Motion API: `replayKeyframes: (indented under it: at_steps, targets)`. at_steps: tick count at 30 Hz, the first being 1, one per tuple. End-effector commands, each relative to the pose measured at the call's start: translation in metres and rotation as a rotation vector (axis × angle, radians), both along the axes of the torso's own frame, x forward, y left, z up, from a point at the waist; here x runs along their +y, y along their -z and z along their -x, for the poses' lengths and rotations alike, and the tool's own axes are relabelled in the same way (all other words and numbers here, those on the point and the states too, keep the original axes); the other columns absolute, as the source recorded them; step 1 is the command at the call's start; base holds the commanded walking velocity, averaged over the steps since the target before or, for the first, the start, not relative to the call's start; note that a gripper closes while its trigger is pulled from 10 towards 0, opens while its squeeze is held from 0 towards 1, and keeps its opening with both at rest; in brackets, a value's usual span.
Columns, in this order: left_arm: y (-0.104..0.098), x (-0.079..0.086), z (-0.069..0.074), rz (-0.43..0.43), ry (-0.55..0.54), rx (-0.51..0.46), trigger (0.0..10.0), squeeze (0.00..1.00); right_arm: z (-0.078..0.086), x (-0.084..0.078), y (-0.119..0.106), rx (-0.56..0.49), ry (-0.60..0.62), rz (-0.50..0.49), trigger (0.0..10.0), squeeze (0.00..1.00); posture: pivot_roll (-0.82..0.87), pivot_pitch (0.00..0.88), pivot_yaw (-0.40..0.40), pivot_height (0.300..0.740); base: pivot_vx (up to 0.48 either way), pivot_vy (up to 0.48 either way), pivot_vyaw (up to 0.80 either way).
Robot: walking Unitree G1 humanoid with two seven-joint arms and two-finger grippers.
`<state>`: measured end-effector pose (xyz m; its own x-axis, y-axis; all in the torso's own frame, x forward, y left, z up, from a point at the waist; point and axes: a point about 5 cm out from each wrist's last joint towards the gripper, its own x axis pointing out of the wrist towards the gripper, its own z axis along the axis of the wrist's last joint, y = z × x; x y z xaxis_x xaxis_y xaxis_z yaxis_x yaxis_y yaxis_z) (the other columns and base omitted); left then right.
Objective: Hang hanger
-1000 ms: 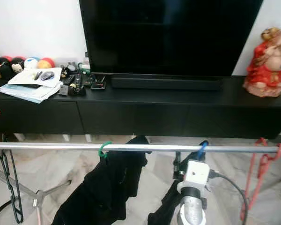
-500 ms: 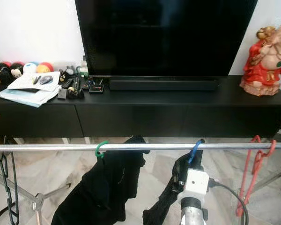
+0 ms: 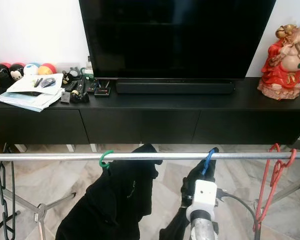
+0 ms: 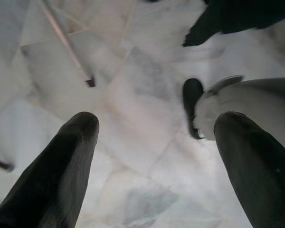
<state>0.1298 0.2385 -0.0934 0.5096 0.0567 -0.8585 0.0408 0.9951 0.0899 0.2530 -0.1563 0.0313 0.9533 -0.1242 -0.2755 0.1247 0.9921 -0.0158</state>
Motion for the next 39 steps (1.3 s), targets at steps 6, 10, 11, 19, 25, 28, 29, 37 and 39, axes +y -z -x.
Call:
replayKeyframes:
  at_steps: [6,10,11,19,25,28,29,37,39]
  targets:
    - [0.002,-0.046,-0.026,0.025,0.033,0.006,10.0,0.00,-0.003,0.008,0.011,0.079,-0.015,-0.010,10.0,0.00,0.07,0.000,0.009,0.740,0.000,0.000,0.00]
    - [-0.001,-0.066,-0.040,0.039,0.048,-0.006,10.0,0.00,-0.007,-0.001,0.007,0.067,0.038,0.017,10.0,0.00,0.07,0.000,0.009,0.740,0.000,0.000,0.00]
    - [-0.002,-0.070,-0.042,0.045,0.051,-0.006,10.0,0.00,-0.007,-0.007,0.006,0.066,0.071,0.025,10.0,0.00,0.07,0.000,0.009,0.740,0.000,0.000,0.00]
    - [-0.005,-0.088,-0.052,0.058,0.065,-0.016,10.0,0.00,-0.008,-0.025,0.002,0.061,0.176,0.061,10.0,0.00,0.06,0.000,0.010,0.740,0.000,0.000,0.00]
    - [0.000,-0.058,-0.034,0.034,0.045,0.009,10.0,0.00,-0.011,-0.025,0.003,0.076,0.179,0.071,10.0,0.00,0.06,0.000,0.010,0.740,0.000,0.000,0.00]
    - [0.001,-0.054,-0.033,0.036,0.040,0.007,10.0,0.00,-0.015,-0.021,0.003,0.084,0.148,0.058,10.0,0.00,0.07,0.000,0.009,0.740,0.000,0.000,0.00]
    - [0.001,-0.053,-0.032,0.038,0.038,0.005,10.0,0.00,-0.018,-0.018,0.003,0.086,0.115,0.052,10.0,0.00,0.07,0.000,0.009,0.740,0.000,0.000,0.00]
    - [0.000,-0.051,-0.032,0.043,0.042,0.001,10.0,0.00,-0.038,-0.011,-0.004,0.072,0.024,0.046,10.0,0.00,0.06,0.000,0.011,0.740,0.000,0.000,0.00]
    - [0.000,-0.051,-0.032,0.044,0.042,0.001,10.0,0.00,-0.039,-0.010,-0.004,0.073,0.018,0.046,10.0,0.00,0.07,0.000,0.012,0.740,0.000,0.000,0.00]
